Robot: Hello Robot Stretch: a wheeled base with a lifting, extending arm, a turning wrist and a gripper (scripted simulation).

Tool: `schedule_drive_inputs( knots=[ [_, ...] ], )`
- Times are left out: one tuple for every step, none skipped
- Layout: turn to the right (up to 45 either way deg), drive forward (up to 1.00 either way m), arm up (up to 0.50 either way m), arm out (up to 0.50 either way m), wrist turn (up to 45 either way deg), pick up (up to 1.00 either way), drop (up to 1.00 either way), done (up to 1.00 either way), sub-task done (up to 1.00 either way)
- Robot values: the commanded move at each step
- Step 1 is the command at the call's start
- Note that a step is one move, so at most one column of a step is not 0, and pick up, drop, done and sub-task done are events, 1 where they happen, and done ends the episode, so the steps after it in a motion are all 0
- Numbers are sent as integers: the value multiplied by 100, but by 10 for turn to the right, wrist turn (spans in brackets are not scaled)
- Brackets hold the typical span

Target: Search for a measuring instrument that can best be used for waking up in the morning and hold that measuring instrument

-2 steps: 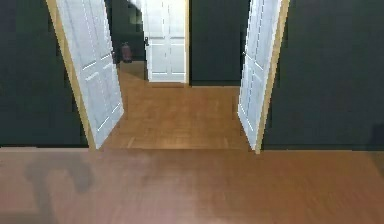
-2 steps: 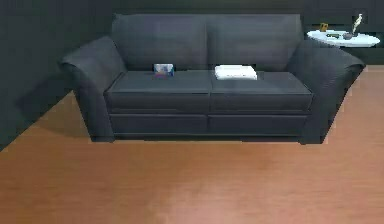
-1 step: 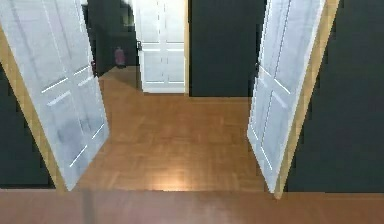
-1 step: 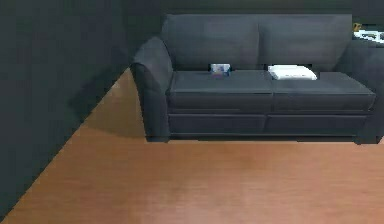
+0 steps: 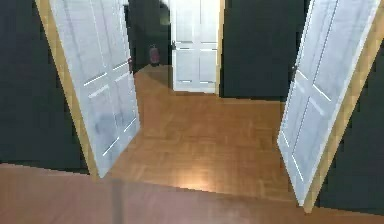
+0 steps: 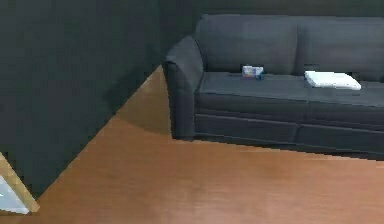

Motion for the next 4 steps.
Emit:
schedule_drive_inputs(
  knots=[
    [0,100,0,0,0,0,0,0,0],
    [-30,0,0,0,0,0,0,0,0],
    [0,100,0,0,0,0,0,0,0],
    [-30,0,0,0,0,0,0,0,0]
  ],
)
